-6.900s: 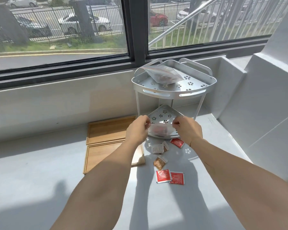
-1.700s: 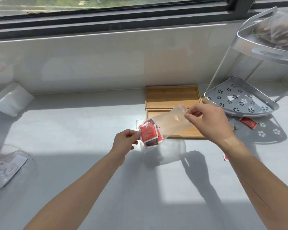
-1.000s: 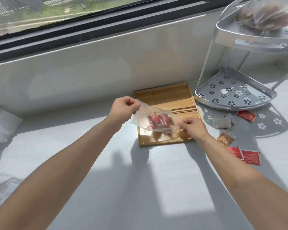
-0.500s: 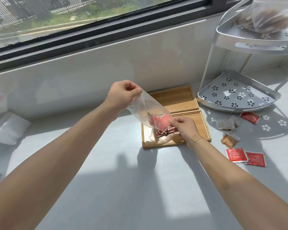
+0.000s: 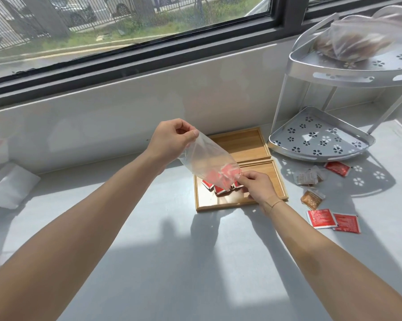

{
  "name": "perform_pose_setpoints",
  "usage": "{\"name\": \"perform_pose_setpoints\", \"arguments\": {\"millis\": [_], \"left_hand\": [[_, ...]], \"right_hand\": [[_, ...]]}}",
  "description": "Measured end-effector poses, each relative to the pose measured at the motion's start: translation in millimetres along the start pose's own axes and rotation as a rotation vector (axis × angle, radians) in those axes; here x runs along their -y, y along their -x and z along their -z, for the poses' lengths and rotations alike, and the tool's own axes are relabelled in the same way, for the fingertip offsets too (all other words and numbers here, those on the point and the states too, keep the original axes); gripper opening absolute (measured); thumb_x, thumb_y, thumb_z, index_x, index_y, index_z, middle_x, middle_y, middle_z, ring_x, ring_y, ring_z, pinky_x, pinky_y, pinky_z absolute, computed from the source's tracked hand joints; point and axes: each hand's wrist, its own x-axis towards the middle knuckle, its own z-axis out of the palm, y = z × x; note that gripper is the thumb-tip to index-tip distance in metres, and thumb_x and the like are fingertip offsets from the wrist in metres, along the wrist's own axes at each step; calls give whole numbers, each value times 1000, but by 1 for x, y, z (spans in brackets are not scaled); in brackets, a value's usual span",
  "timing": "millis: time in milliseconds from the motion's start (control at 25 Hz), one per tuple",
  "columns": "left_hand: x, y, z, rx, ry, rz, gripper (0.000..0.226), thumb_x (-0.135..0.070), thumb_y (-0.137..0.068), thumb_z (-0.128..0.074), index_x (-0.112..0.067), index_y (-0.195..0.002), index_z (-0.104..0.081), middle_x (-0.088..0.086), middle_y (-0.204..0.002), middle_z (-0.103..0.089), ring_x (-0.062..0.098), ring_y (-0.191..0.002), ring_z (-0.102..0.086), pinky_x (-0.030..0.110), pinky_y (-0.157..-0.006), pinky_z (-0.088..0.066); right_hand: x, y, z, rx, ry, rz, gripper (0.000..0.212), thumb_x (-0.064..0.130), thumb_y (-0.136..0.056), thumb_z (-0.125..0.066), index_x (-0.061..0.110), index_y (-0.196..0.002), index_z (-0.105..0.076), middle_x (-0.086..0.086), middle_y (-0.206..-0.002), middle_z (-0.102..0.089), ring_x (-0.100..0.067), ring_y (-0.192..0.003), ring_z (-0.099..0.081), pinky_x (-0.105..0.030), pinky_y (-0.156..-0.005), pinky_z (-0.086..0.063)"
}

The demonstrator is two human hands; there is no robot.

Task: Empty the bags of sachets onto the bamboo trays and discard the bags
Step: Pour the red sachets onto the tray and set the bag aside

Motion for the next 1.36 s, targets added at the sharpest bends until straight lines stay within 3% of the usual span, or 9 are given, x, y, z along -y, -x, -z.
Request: {"name": "perform_pose_setpoints", "arguments": {"millis": [240,400,560,720,800,880,1120,1280,1360], "left_hand": [[15,24,-16,38,2,-3,15,-13,-87,-69,-19,-74,-65,0,-68,-60,12,-60,-52,22,-57,-42],[28,51,-48,84,48,40,4,-12,-87,-69,-9,-84,-68,1,-73,-64,10,-61,-55,12,-48,-41],[36,75,-94,156,87,86,7,-11,-86,-70,-8,-82,-66,2,-70,-62,14,-61,-52,22,-55,-43],[25,91,-159,270,57,67,8,-8,-86,-70,-2,-86,-65,3,-71,-60,13,-63,-54,12,-51,-47],[16,94,-197,334,38,53,9,-10,-84,-72,-5,-83,-66,2,-71,-63,16,-66,-58,22,-61,-53],[2,95,-237,388,-2,27,9,-12,-82,-74,-9,-79,-67,1,-69,-64,16,-65,-57,31,-63,-49],[-58,112,-366,551,-88,-95,16,-6,-82,-70,-19,-73,-64,-3,-68,-63,14,-64,-57,23,-60,-44],[-86,119,-444,648,-83,-152,5,-21,-69,-66,-25,-73,-64,-3,-69,-62,19,-67,-56,26,-64,-44],[-96,123,-479,703,-116,-157,7,-14,-77,-64,-20,-82,-66,-4,-75,-60,16,-65,-55,21,-57,-42]], "right_hand": [[-1,36,50,-97,-21,-1,12,20,-88,-68,18,-76,-67,0,-75,-65,-14,-60,-54,-20,-48,-39],[-9,71,105,-136,2,24,9,18,-87,-70,17,-78,-67,0,-73,-64,-15,-63,-54,-24,-53,-38],[-21,108,161,-161,50,51,8,15,-86,-71,9,-81,-68,-3,-68,-59,-14,-56,-49,-20,-47,-39],[-40,147,226,-233,118,24,13,15,-84,-71,2,-84,-69,0,-69,-64,-16,-62,-51,-25,-54,-39],[-53,167,261,-276,112,-10,11,17,-83,-72,7,-82,-70,4,-68,-64,-15,-62,-52,-25,-56,-40],[-67,185,295,-335,117,-36,9,19,-82,-73,11,-80,-71,5,-69,-64,-14,-62,-54,-25,-57,-42],[-115,229,385,-554,99,-99,9,27,-84,-71,19,-81,-72,1,-80,-72,-14,-67,-60,-28,-68,-51],[-147,250,424,-672,32,-159,7,23,-83,-73,19,-77,-72,9,-68,-68,-11,-64,-58,-32,-72,-51],[-159,258,437,-733,19,-192,8,23,-83,-73,18,-76,-72,9,-67,-67,-9,-65,-57,-33,-75,-51]]}}
